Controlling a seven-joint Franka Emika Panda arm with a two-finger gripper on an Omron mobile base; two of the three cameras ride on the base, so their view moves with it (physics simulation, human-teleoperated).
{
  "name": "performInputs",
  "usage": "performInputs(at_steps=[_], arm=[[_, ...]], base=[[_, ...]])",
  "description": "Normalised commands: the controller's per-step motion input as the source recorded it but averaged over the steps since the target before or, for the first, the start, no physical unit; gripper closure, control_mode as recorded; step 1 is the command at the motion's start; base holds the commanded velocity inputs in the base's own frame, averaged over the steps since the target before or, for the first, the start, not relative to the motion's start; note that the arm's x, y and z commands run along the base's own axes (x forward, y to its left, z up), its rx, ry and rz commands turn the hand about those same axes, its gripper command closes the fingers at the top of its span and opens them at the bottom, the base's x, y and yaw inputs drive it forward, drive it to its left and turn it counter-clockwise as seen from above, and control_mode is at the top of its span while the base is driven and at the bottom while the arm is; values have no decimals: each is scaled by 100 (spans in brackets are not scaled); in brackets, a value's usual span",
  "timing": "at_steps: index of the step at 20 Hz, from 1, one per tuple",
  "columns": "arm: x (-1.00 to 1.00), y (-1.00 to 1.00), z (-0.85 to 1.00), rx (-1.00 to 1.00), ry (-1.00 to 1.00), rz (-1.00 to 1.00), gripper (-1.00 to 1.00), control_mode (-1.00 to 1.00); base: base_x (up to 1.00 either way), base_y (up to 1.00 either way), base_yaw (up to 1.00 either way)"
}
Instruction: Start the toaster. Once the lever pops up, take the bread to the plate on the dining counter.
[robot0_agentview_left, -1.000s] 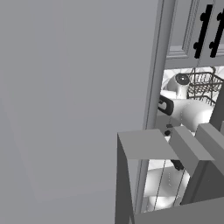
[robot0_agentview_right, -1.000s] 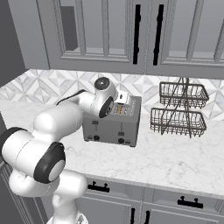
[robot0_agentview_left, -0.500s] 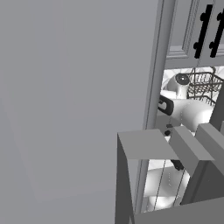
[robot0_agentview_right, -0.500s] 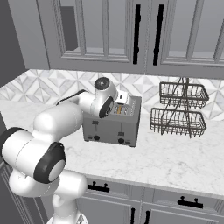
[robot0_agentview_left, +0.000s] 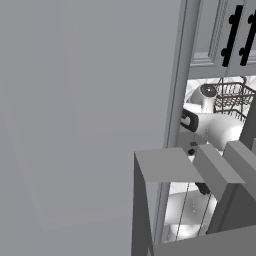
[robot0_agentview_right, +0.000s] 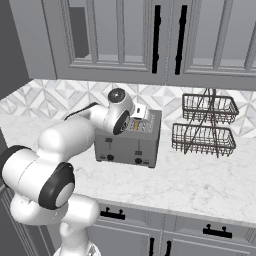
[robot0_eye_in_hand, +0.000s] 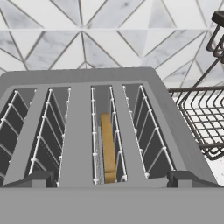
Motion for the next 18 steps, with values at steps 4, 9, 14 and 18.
performInputs(at_steps=[4, 9, 14, 18], arm=[[0, 0, 0, 0, 0, 0, -100, -100], [0, 0, 0, 0, 0, 0, -100, -100], [0, 0, 0, 0, 0, 0, -100, -100], [0, 0, 0, 0, 0, 0, -100, -100]], base=[[0, 0, 0], [0, 0, 0], [0, 0, 0], [0, 0, 0]])
